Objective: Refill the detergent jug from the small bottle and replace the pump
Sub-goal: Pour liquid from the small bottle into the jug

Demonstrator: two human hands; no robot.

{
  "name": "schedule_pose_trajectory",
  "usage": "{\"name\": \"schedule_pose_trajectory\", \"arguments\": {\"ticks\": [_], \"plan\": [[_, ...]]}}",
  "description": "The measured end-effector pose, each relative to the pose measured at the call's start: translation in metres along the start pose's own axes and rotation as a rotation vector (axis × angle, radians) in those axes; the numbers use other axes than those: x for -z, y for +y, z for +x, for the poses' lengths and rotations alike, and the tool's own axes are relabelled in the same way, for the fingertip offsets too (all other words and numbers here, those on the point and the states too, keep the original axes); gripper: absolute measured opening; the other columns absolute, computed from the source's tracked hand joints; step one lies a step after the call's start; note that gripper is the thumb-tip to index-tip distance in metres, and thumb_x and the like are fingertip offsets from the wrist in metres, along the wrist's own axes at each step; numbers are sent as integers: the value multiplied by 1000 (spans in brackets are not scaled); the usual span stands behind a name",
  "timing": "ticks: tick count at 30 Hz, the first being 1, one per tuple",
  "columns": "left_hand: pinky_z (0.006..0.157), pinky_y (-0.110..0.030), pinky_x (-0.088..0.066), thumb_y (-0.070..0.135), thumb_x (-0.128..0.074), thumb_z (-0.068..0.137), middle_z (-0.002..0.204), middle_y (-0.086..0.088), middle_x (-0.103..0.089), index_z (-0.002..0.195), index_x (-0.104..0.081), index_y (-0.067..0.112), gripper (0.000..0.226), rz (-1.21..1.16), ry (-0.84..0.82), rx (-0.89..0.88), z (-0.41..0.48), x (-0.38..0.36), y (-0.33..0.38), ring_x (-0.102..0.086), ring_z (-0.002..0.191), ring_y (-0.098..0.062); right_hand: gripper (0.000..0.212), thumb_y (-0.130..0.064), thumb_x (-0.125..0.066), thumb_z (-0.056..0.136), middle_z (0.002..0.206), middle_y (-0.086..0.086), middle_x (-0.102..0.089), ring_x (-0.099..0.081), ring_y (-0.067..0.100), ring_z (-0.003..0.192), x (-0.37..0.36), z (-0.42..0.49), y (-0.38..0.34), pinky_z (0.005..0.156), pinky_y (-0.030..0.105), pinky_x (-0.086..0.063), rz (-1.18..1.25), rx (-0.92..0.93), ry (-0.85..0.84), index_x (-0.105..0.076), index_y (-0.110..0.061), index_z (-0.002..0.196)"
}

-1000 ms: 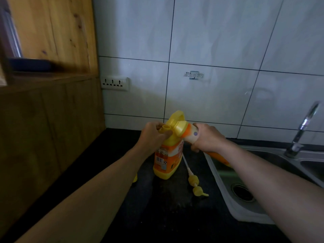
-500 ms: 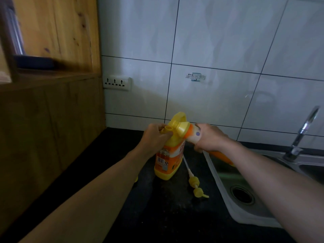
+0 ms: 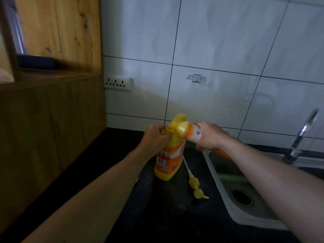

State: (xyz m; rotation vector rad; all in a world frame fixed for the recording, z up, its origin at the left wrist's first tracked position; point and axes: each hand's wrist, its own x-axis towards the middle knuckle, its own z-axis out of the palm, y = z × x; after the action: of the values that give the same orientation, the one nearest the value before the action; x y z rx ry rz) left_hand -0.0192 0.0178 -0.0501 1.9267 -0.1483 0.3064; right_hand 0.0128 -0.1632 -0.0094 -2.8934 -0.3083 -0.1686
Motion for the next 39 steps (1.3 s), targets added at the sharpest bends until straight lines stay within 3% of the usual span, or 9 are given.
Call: {"name": "schedule_pose_trajectory", "arguments": {"ticks": [8, 21, 35, 39], "plan": [[93, -45, -51, 19, -57, 92, 121, -11, -62, 124, -57, 10, 33, 21, -9, -9, 1, 1, -1, -59, 112, -24, 50, -19, -83, 61, 89, -3, -57, -55, 21, 83, 5, -2, -3, 65, 31, -43, -21, 11, 4, -51, -29, 98], [86, -35, -51, 19, -58, 91, 118, -9, -62, 122, -58, 11, 32, 17, -8, -23, 2, 1, -3, -59, 107, -20, 48, -17, -82, 62, 94, 0, -60, -58, 23, 88, 13, -6, -8, 70, 35, -47, -74, 17, 14, -53, -27, 100], [95, -47, -51, 20, -58, 91, 119, -10, -63, 123, -58, 11, 33, 29, -3, -20, 1, 2, -1, -59, 112, -23, 44, -17, -81, 66, 86, -3, -56, -56, 21, 81, 17, -7, -12, 58, 27, -38, -83, 32, 45, -52, -28, 98], [93, -46, -52, 20, -58, 91, 117, -9, -64, 120, -59, 12, 30, 32, -2, -19, 2, 2, -2, -60, 110, -22, 45, -18, -81, 65, 87, -2, -57, -57, 22, 82, 18, -6, -10, 62, 31, -41, -95, 23, 57, -52, -29, 97]]}}
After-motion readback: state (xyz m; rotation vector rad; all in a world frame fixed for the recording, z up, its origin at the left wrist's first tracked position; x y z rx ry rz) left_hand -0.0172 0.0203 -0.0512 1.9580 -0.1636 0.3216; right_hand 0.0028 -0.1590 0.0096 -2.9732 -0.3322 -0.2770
